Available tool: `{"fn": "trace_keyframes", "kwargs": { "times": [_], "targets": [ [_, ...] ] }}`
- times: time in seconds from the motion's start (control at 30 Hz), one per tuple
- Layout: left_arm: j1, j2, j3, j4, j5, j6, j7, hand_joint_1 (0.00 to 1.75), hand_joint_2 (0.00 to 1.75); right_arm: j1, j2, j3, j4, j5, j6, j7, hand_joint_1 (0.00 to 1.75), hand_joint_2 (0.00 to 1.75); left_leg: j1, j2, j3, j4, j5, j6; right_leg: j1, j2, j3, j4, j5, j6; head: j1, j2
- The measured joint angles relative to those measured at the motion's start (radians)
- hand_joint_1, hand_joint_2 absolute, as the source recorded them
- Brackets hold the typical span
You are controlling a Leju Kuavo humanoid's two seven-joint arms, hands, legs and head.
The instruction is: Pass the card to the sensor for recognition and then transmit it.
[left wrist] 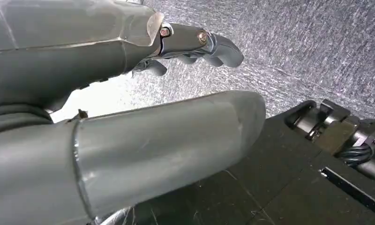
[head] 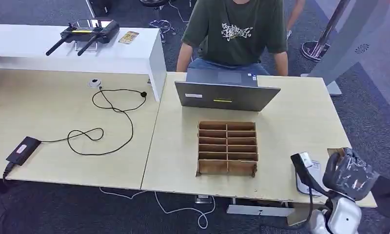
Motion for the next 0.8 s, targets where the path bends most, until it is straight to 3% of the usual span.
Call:
{"fn": "trace_keyframes", "kwargs": {
  "times": [0.8],
  "targets": [
    [0.0,0.0,0.0,0.0,0.0,-0.014,-0.006,0.0,0.0,0.007,0.019,0.016,-0.027,0.035,-0.017,0.021,1.75,1.75,0.0,0.0,0.0,0.0,0.0,0.0,0.0,0.0,0.0,0.0,0.0,0.0,0.0,0.0]
  ]
}}
